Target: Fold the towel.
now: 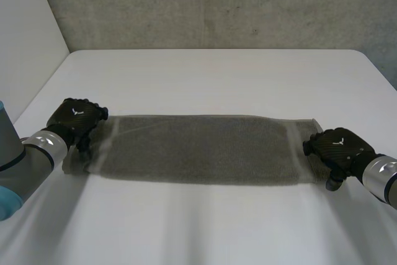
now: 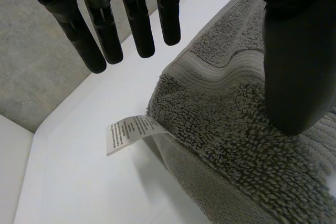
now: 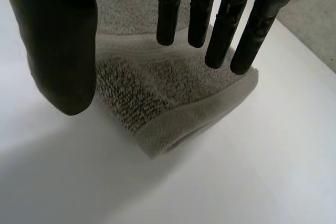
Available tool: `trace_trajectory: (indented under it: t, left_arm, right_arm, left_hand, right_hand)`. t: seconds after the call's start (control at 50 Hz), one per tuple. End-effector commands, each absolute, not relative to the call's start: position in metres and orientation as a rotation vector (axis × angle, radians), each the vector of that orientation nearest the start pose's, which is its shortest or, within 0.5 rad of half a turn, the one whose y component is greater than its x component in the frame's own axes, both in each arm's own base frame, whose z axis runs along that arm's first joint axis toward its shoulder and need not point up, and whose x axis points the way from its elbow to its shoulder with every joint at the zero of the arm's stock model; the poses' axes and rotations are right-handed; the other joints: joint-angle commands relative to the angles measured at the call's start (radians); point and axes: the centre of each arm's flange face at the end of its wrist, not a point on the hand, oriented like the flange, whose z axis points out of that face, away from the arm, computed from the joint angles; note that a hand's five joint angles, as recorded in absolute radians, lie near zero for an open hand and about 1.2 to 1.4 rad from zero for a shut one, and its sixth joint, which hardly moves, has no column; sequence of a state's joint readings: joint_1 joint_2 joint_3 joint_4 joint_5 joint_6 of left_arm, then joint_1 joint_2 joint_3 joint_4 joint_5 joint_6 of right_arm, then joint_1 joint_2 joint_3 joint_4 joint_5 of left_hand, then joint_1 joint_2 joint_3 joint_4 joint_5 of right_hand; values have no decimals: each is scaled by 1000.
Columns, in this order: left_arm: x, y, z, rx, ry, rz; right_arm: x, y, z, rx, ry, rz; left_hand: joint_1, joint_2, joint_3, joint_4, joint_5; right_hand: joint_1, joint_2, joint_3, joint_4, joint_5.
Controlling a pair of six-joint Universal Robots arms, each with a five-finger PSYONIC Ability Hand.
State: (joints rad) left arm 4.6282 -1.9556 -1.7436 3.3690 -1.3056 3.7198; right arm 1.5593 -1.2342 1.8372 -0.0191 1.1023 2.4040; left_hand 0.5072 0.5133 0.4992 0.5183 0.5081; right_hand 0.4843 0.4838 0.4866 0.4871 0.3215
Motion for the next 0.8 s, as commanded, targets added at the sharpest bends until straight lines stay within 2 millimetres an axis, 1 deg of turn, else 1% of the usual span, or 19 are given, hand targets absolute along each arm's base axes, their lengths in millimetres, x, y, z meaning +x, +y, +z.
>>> trace_trajectory:
  t: [0.02, 0.04, 0.06, 0.08, 0.1, 0.12, 0.24, 0.46, 0.5, 0.52, 0.56, 0.62, 0.66, 0.68, 0.7, 0.72, 0.76, 0.78, 0.8]
  left_arm:
    - [-182, -315, 153, 1030, 2270, -1792]
    - [-182, -315, 153, 1030, 2270, -1792]
    - [-182, -315, 153, 1029, 2273, -1791]
    - [-183, -315, 152, 1033, 2274, -1788]
    - [-183, -315, 151, 1033, 2274, -1788]
    - [-183, -315, 150, 1032, 2281, -1784]
    - [-184, -317, 146, 1028, 2267, -1794]
    - [-189, -318, 135, 1041, 2268, -1782]
    - [-190, -317, 132, 1043, 2273, -1773]
    - [-191, -316, 132, 1044, 2274, -1767]
    - [-192, -315, 131, 1039, 2276, -1759]
    - [-192, -313, 132, 1036, 2283, -1751]
    - [-192, -312, 135, 1035, 2280, -1757]
    - [-193, -311, 138, 1034, 2273, -1766]
    - [-193, -310, 148, 1017, 2260, -1794]
    - [-193, -310, 148, 1017, 2260, -1795]
    - [-194, -306, 172, 949, 2265, -1875]
    - [-194, -306, 172, 949, 2265, -1876]
    - [-194, -305, 184, 908, 2272, -1922]
  right_arm:
    - [169, -289, 133, -1271, 2364, -1575]
    - [169, -289, 133, -1271, 2364, -1575]
    - [168, -291, 133, -1274, 2363, -1591]
    - [166, -293, 133, -1277, 2368, -1603]
    - [166, -293, 133, -1277, 2368, -1603]
    - [162, -296, 134, -1279, 2377, -1618]
    - [151, -305, 138, -1290, 2415, -1660]
    - [137, -313, 144, -1261, 2454, -1695]
    - [129, -318, 148, -1264, 2478, -1721]
    - [129, -318, 148, -1264, 2479, -1721]
    - [117, -325, 151, -1277, 2514, -1753]
    - [111, -328, 153, -1284, 2533, -1767]
    - [102, -333, 154, -1301, 2556, -1781]
    - [102, -333, 154, -1301, 2556, -1781]
    - [98, -335, 157, -1307, 2566, -1784]
    - [98, -335, 157, -1307, 2566, -1784]
    - [81, -346, 169, -1283, 2612, -1811]
    - [81, -346, 170, -1282, 2613, -1811]
    - [74, -350, 178, -1270, 2627, -1831]
  left_hand:
    - [-47, -53, -39, -58, -222]
    - [-47, -53, -39, -58, -222]
    - [-47, -53, -39, -58, -222]
    - [-47, -53, -39, -58, -222]
    - [-47, -53, -39, -58, -222]
    - [-47, -53, -39, -58, -222]
    - [-47, -53, -39, -58, -222]
    - [-47, -53, -39, -58, -222]
    - [-47, -53, -39, -58, -222]
    - [-47, -53, -39, -58, -222]
    - [-47, -53, -39, -58, -222]
    - [-47, -53, -39, -58, -222]
    - [-47, -53, -39, -58, -222]
    - [-50, -56, -42, -61, -225]
    - [-50, -56, -42, -61, -225]
    - [-50, -56, -42, -61, -225]
    - [-62, -68, -54, -73, -237]
    - [-62, -68, -54, -73, -237]
    - [-65, -71, -57, -76, -240]
  right_hand:
    - [295, 295, 293, 292, 283]
    - [297, 297, 294, 294, 285]
    - [442, 442, 440, 439, 430]
    - [638, 639, 636, 635, 626]
    - [640, 640, 638, 637, 628]
    - [907, 908, 905, 905, 896]
    - [912, 912, 910, 909, 900]
    - [912, 912, 910, 909, 900]
    - [912, 912, 910, 909, 900]
    - [912, 912, 910, 909, 900]
    - [912, 912, 910, 909, 900]
    - [912, 912, 910, 909, 900]
    - [912, 912, 910, 909, 900]
    - [912, 912, 910, 909, 900]
    - [912, 912, 910, 909, 900]
    - [912, 912, 910, 909, 900]
    - [912, 912, 910, 909, 900]
    - [912, 912, 910, 909, 900]
    - [912, 912, 910, 909, 900]
